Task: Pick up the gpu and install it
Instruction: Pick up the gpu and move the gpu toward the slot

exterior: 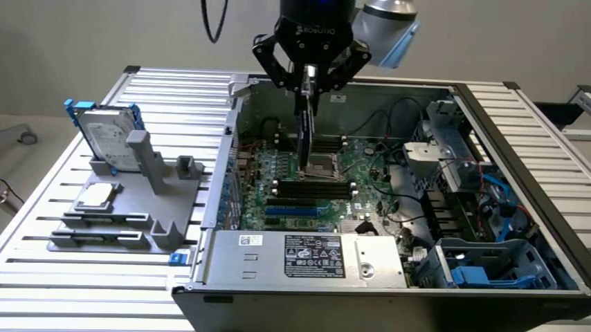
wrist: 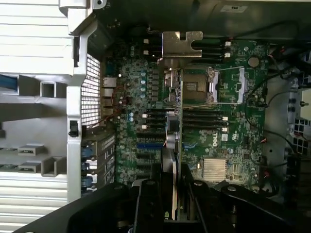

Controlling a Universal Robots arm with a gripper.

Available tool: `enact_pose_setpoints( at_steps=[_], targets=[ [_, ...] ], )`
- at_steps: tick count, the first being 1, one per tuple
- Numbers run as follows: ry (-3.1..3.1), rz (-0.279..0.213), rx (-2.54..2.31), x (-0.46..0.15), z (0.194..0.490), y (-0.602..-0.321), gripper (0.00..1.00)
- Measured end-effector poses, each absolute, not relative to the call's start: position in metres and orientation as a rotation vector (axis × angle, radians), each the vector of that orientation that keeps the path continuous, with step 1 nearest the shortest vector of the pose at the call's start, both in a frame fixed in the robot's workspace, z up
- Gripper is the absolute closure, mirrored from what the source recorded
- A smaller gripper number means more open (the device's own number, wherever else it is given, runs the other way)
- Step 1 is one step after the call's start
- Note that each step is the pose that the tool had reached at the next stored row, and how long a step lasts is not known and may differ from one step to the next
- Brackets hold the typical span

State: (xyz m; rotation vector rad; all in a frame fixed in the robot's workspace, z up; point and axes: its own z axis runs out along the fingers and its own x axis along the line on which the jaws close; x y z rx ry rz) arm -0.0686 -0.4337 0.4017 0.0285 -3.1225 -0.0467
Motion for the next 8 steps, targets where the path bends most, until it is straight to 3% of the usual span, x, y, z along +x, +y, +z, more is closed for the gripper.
enact_pose_setpoints(
  at_steps=[8],
  targets=[
    [-3.123,-0.045,0.028,-0.032,0.387,-0.424,0.74]
  ],
)
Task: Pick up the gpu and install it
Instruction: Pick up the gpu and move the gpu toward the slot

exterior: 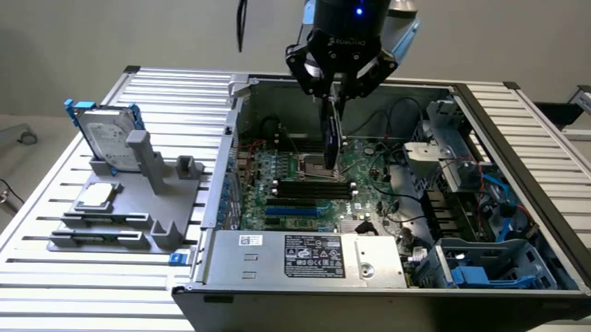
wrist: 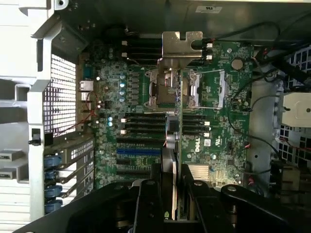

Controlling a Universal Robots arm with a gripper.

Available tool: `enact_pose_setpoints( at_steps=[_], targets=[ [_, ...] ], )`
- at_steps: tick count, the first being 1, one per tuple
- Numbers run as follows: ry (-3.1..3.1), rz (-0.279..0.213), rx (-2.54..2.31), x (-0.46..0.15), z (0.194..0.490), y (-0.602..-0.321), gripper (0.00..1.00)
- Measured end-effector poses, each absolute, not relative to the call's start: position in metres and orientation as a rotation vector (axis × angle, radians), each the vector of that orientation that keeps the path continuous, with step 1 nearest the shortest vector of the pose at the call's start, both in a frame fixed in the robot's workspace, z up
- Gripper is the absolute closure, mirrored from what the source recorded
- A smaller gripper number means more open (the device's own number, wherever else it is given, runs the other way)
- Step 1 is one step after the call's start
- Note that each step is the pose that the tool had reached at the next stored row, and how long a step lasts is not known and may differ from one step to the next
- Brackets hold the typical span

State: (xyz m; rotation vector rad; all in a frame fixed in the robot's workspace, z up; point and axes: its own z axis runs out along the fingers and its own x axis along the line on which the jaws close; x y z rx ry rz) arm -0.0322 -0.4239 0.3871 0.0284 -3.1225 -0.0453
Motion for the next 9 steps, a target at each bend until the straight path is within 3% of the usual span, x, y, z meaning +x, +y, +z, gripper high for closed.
enact_pose_setpoints(
  at_steps=[9],
  targets=[
    [-3.121,-0.042,0.028,-0.0292,0.3853,-0.4218,0.74]
  ],
)
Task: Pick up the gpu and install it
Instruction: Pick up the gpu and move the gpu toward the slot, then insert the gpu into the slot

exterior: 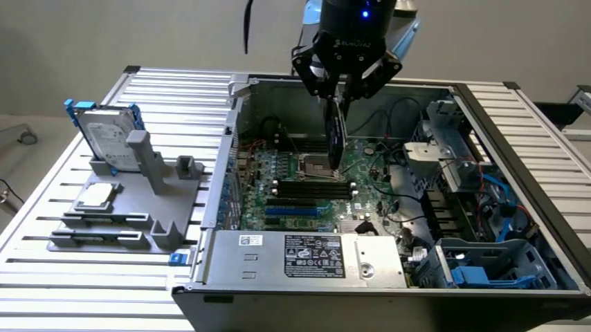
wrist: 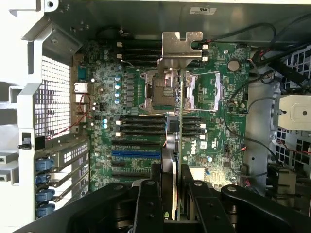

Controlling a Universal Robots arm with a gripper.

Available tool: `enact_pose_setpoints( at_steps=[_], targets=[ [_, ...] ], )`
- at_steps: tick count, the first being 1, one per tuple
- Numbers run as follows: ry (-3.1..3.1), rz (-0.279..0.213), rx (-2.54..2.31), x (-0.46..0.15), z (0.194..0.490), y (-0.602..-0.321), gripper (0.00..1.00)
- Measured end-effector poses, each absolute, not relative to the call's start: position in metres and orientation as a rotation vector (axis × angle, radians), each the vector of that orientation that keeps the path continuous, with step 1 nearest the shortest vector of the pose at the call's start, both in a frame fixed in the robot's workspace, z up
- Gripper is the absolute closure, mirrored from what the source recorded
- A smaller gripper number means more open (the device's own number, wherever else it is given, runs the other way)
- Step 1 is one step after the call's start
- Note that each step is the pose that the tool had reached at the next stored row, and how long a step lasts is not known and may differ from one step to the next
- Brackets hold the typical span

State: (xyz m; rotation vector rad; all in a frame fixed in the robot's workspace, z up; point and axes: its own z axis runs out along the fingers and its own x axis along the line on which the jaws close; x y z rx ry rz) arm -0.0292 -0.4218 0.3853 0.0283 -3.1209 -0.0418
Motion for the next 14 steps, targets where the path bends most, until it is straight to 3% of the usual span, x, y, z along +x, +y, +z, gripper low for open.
enact_pose_setpoints(
  at_steps=[14],
  targets=[
    [-3.113,-0.042,0.039,-0.0292,0.3826,-0.4217,0.74]
  ],
)
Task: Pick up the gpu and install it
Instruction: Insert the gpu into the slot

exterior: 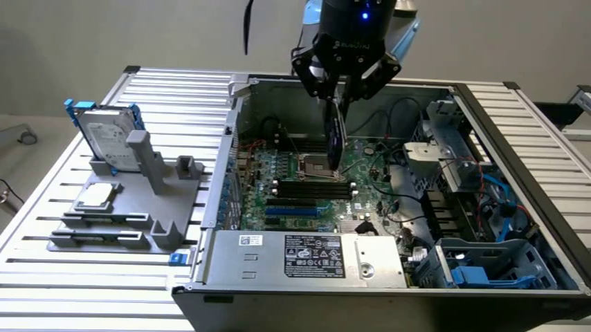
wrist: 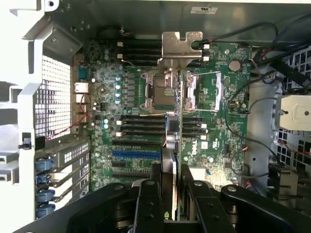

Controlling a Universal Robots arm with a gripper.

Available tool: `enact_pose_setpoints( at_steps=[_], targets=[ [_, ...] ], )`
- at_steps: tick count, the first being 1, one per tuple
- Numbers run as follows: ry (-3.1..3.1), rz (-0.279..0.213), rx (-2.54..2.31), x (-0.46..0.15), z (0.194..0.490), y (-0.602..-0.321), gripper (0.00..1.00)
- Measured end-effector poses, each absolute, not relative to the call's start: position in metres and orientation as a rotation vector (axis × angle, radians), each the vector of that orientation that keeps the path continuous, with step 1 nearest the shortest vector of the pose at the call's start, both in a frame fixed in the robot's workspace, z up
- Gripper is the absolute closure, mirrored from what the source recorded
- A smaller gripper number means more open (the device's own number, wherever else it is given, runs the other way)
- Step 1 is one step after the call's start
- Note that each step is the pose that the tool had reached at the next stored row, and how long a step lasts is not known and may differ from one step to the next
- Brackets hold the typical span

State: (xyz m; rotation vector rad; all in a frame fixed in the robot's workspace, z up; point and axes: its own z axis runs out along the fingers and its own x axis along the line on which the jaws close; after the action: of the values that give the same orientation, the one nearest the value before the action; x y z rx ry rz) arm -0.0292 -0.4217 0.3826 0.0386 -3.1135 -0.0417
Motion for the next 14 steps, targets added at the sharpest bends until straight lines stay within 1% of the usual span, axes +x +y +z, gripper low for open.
enact_pose_setpoints(
  at_steps=[14],
  targets=[
    [-3.082,-0.036,0.422,-0.029,0.364,-0.422,0.74]
  ],
)
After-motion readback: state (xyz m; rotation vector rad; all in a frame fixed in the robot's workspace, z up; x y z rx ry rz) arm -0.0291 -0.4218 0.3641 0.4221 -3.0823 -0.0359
